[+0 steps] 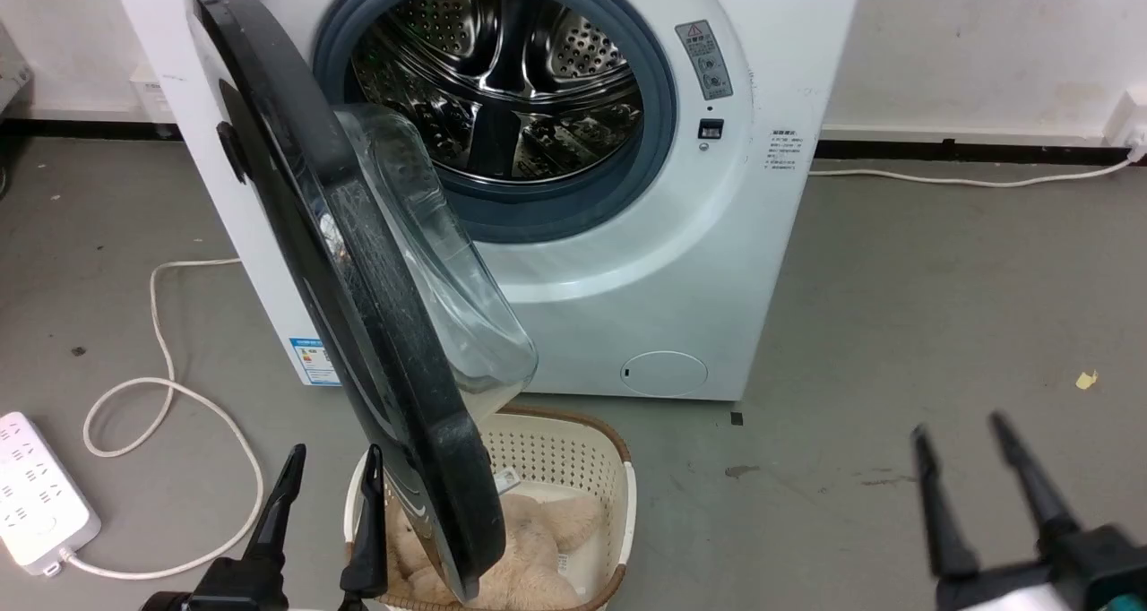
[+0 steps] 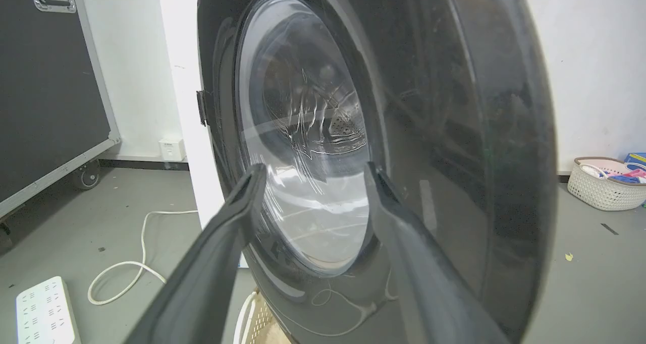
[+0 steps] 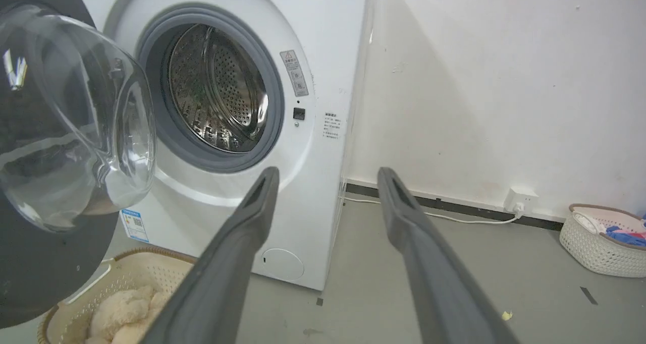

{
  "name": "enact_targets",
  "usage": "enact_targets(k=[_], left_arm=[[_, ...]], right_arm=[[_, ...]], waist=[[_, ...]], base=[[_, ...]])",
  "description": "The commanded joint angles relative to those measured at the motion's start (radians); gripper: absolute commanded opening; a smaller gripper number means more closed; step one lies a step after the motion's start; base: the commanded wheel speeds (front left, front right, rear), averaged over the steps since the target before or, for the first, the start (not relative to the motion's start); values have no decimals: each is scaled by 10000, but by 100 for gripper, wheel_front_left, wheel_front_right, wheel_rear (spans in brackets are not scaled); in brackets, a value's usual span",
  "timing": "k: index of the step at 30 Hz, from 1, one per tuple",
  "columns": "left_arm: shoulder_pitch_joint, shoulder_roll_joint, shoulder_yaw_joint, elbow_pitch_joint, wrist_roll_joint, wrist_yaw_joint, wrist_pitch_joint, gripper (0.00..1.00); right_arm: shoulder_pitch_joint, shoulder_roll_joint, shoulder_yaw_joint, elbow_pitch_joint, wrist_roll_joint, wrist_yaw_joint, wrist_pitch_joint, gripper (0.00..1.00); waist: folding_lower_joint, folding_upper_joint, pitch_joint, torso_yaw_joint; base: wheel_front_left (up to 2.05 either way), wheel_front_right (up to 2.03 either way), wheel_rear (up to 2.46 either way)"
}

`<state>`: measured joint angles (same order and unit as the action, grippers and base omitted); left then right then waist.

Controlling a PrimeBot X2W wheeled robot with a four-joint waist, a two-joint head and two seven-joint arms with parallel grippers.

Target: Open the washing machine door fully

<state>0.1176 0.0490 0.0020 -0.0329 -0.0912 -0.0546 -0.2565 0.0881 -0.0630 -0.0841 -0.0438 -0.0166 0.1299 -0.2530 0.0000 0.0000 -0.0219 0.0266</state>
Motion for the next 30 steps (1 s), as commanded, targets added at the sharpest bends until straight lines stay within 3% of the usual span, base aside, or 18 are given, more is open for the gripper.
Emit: enact_targets(k=[1, 11, 12, 13, 14, 19, 30], left_arm=[[103, 15, 0, -12, -37, 28, -53, 100], [47, 14, 34, 21, -157, 69, -53, 100], [28, 14, 31, 5, -156, 73, -53, 89], [12, 13, 29, -6, -158, 68, -53, 23], [6, 13, 17, -13, -146, 44, -53, 0], [-155, 13, 224, -516, -259, 93, -53, 0], [-1513, 40, 1245, -3475, -520, 449, -53, 0]], right_arm=[[181, 53, 47, -57, -187, 8, -71, 100], [242, 124, 40, -220, 65, 8, -85, 100], [238, 124, 48, -220, 104, 8, -85, 100], [233, 125, 59, -223, 157, 8, -86, 100], [228, 125, 64, -228, 193, 8, -86, 100], [160, 126, 49, -270, 286, 8, -86, 100], [74, 127, -71, -298, 423, 8, -87, 100]], waist=[[0, 0, 15, -16], [0, 0, 84, -98], [0, 0, 96, -91], [0, 0, 107, -84], [0, 0, 116, -80], [0, 0, 147, -44], [0, 0, 61, 133]], base=[[0, 0, 0], [0, 0, 0], [0, 0, 0], [0, 0, 0], [0, 0, 0], [0, 0, 0], [0, 0, 0]])
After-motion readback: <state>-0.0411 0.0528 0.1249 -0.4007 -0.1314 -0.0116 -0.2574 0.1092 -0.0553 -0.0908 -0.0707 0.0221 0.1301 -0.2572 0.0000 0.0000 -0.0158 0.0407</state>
